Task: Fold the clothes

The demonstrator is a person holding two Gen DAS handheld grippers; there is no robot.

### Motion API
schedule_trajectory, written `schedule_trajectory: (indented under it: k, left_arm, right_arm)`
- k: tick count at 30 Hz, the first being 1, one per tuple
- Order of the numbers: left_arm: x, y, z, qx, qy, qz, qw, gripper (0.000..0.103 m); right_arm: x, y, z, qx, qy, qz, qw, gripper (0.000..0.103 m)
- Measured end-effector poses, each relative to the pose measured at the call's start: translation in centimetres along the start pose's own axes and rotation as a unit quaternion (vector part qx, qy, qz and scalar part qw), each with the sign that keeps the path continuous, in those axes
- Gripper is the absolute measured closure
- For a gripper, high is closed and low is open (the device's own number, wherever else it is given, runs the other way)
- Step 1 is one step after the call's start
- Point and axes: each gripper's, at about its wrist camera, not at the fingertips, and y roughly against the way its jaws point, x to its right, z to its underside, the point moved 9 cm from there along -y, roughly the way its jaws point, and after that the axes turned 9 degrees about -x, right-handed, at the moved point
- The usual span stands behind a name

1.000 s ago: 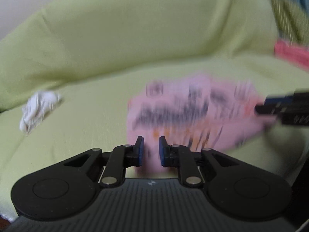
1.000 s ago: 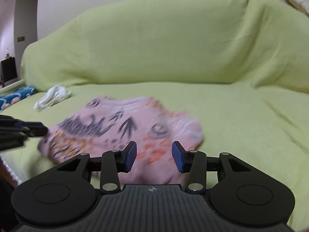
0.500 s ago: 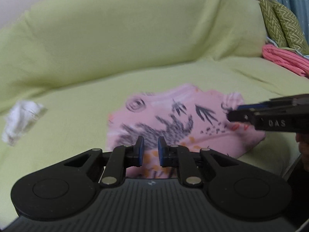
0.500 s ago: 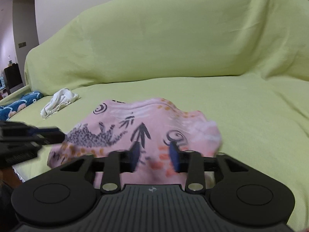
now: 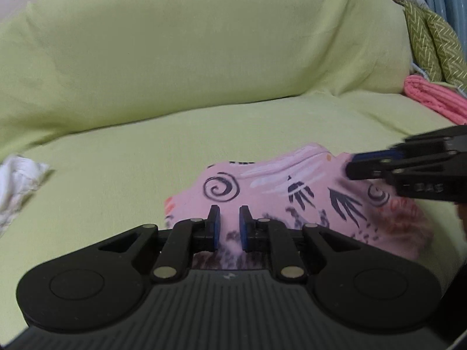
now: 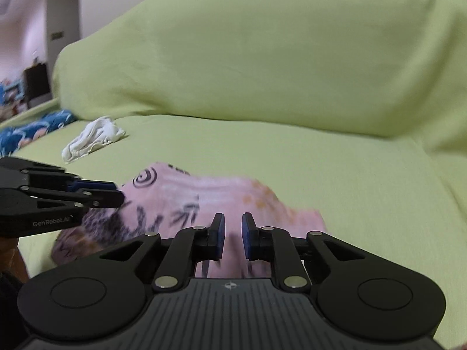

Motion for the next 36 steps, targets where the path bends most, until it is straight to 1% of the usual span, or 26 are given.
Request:
schedule_trajectory:
  k: [1,2,4,5,6,7,9,10,11,12,13,15,16,18,20,21,22,23,24,25,26,27,28,30,34,36]
  left_arm:
    - [-0.1,-0.7,-0.2,-0.006,-0.001,0.004,1.0000,0.090]
    - [-0.4,-1.6,-0.2,-0.015,-0.002,-0.001,0.9999,0.090]
    - [-1.2,-3.2,0.0,-0.040,0.003,-0.001,0.9992,0.090]
    - [-1.8,-3.1,-0.3,-0.041,0.016,0.007,0.9990,0.090]
    - [-2.5,-2.9,-0.6,-0.042,0.030,0.016,0.9985,0.090]
    - [-3.1,-2.6,-0.9,-0.042,0.044,0.022,0.9979,0.090]
    - [-4.9,-1.4,-1.0,-0.038,0.077,0.026,0.9960,0.090]
    - [-5.9,-1.0,-0.8,-0.044,0.100,0.035,0.9934,0.083]
    - [-6.8,-0.9,-0.4,-0.051,0.127,0.047,0.9894,0.077]
    - [-7.7,-0.9,0.0,-0.059,0.155,0.059,0.9843,0.077]
    - [-8.5,-1.3,0.6,-0.070,0.186,0.073,0.9773,0.077]
    - [-9.9,-2.3,2.0,-0.093,0.254,0.107,0.9568,0.077]
    - [-10.4,-2.6,2.4,-0.090,0.284,0.127,0.9460,0.076]
    - [-11.2,-2.6,2.5,-0.082,0.322,0.160,0.9293,0.075]
    - [-11.7,-3.0,2.4,-0.079,0.345,0.177,0.9184,0.077]
    - [-11.8,-3.0,2.5,-0.077,0.349,0.179,0.9168,0.079]
    - [-12.0,-2.8,2.6,-0.073,0.346,0.174,0.9191,0.081]
    - [-11.9,-2.8,2.5,-0.072,0.336,0.168,0.9238,0.083]
    - [-11.8,-2.7,2.4,-0.070,0.326,0.161,0.9288,0.085]
    - [-11.6,-2.7,2.2,-0.068,0.313,0.153,0.9347,0.092]
    - [-11.4,-2.7,2.1,-0.066,0.301,0.146,0.9401,0.096]
    - [-11.2,-2.6,2.0,-0.064,0.290,0.142,0.9443,0.099]
    - [-10.9,-2.5,1.9,-0.061,0.279,0.138,0.9483,0.103]
    - [-10.7,-2.4,1.5,-0.051,0.262,0.123,0.9558,0.103]
    - [-10.5,-2.0,0.6,-0.030,0.236,0.103,0.9657,0.103]
    - [-10.4,-1.9,0.4,-0.026,0.233,0.098,0.9673,0.103]
  right_arm:
    - [0.2,-0.8,-0.4,0.000,0.008,-0.001,1.000,0.087]
    - [0.5,-1.9,-0.6,-0.009,0.012,0.002,1.000,0.087]
    - [2.0,-3.9,0.0,-0.042,0.004,0.016,0.999,0.087]
    - [2.8,-4.1,0.1,-0.047,-0.007,0.013,0.999,0.088]
    - [3.4,-3.8,0.1,-0.047,-0.024,0.002,0.999,0.089]
    - [4.1,-3.2,0.0,-0.048,-0.044,-0.006,0.998,0.087]
    - [5.9,-1.6,-0.1,-0.042,-0.081,-0.008,0.996,0.077]
    - [6.8,-0.9,0.0,-0.038,-0.099,-0.016,0.994,0.075]
    - [7.7,-0.3,0.0,-0.035,-0.118,-0.026,0.992,0.074]
    - [8.6,0.2,0.2,-0.035,-0.138,-0.035,0.989,0.069]
    - [9.6,0.4,0.4,-0.040,-0.158,-0.042,0.986,0.062]
    - [11.3,-0.1,1.1,-0.052,-0.197,-0.054,0.978,0.060]
    - [12.0,-0.5,1.4,-0.059,-0.214,-0.059,0.973,0.058]
    - [12.6,-1.3,1.8,-0.064,-0.242,-0.081,0.965,0.058]
    - [12.8,-1.9,1.8,-0.063,-0.260,-0.097,0.959,0.058]
    - [12.8,-2.2,1.8,-0.059,-0.262,-0.099,0.958,0.059]
    - [12.8,-2.5,1.7,-0.056,-0.261,-0.097,0.959,0.059]
    - [12.8,-2.8,1.6,-0.052,-0.259,-0.095,0.960,0.059]
    - [12.8,-3.0,1.5,-0.051,-0.255,-0.093,0.961,0.062]
    - [12.8,-3.2,1.3,-0.051,-0.249,-0.090,0.963,0.070]
    - [12.7,-3.4,1.2,-0.053,-0.242,-0.088,0.965,0.074]
    - [12.5,-3.5,1.2,-0.055,-0.231,-0.087,0.968,0.085]
    - [12.4,-3.5,1.1,-0.055,-0.219,-0.083,0.971,0.090]
    - [12.4,-3.2,1.0,-0.050,-0.196,-0.074,0.977,0.097]
    - [12.5,-2.0,0.8,-0.024,-0.187,-0.063,0.980,0.099]
    - [12.6,-1.6,0.8,-0.011,-0.186,-0.057,0.981,0.099]
